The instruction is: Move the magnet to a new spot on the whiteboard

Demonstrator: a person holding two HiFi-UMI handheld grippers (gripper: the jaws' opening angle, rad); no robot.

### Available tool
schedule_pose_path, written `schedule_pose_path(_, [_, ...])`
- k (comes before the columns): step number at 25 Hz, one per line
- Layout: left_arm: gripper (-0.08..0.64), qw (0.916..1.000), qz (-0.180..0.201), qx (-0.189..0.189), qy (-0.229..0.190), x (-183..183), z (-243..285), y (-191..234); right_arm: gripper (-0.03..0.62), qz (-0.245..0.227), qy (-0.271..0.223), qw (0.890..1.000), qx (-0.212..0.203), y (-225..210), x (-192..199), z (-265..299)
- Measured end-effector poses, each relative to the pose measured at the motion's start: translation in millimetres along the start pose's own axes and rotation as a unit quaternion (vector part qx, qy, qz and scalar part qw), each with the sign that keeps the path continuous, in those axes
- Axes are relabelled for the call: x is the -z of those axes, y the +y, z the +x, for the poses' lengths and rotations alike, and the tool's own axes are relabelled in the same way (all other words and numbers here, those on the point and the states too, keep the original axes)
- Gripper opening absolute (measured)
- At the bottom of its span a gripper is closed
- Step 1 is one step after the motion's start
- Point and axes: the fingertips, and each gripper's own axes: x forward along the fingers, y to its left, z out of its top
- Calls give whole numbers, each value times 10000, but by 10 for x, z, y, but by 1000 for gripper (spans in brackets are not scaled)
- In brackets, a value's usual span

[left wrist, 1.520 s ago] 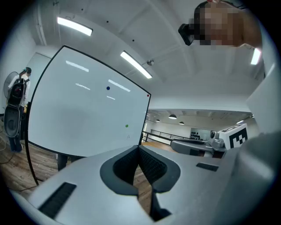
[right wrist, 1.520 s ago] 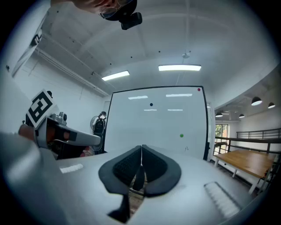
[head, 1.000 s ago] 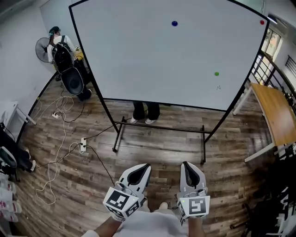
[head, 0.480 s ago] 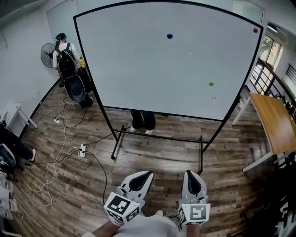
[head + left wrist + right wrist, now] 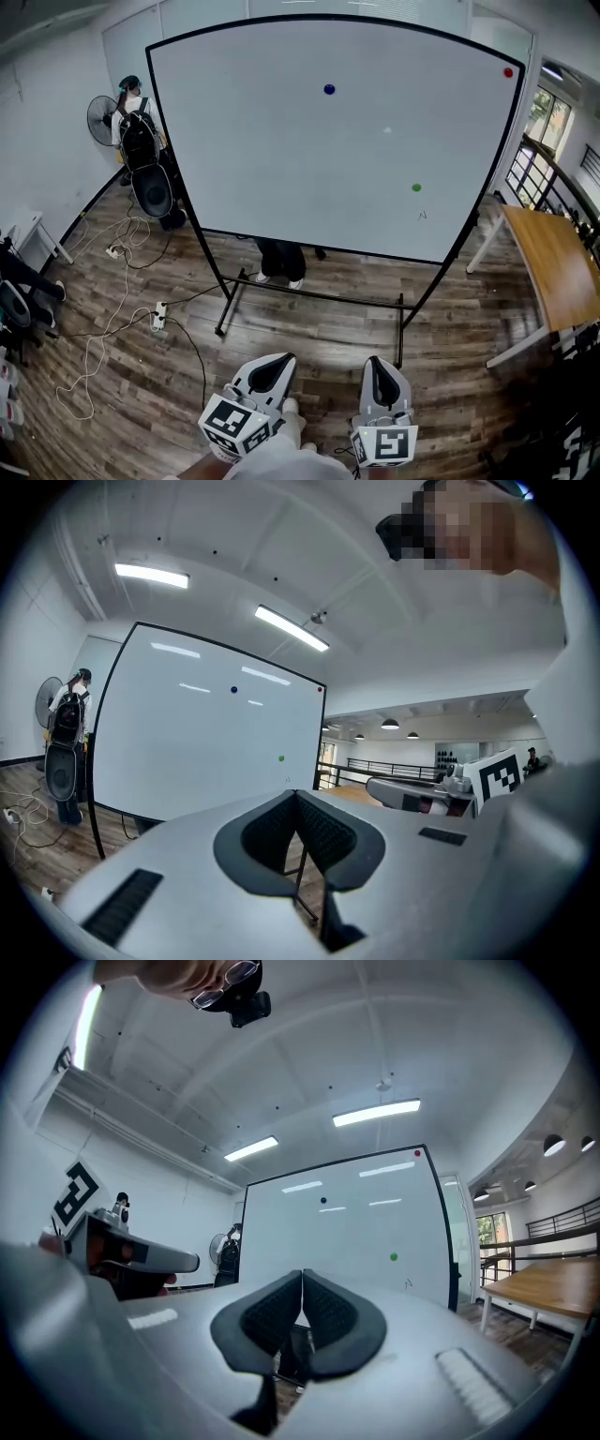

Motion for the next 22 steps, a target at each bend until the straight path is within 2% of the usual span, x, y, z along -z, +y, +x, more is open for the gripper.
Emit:
schedule_pose_path(4, [6,9999,-7,31,-102,-75,365,122,0,-93,-18,9999,-46,-191,29,319])
schedule_pose_path(9, [6,9998,-61,65,-191,-197,920,502,0,-186,13,9998,-110,-363,75,932])
schedule_pose_path(22, [6,9981,35,200,-587,-944,2419,1709,0,-407,-269,9987,-136,-937,-198,2979])
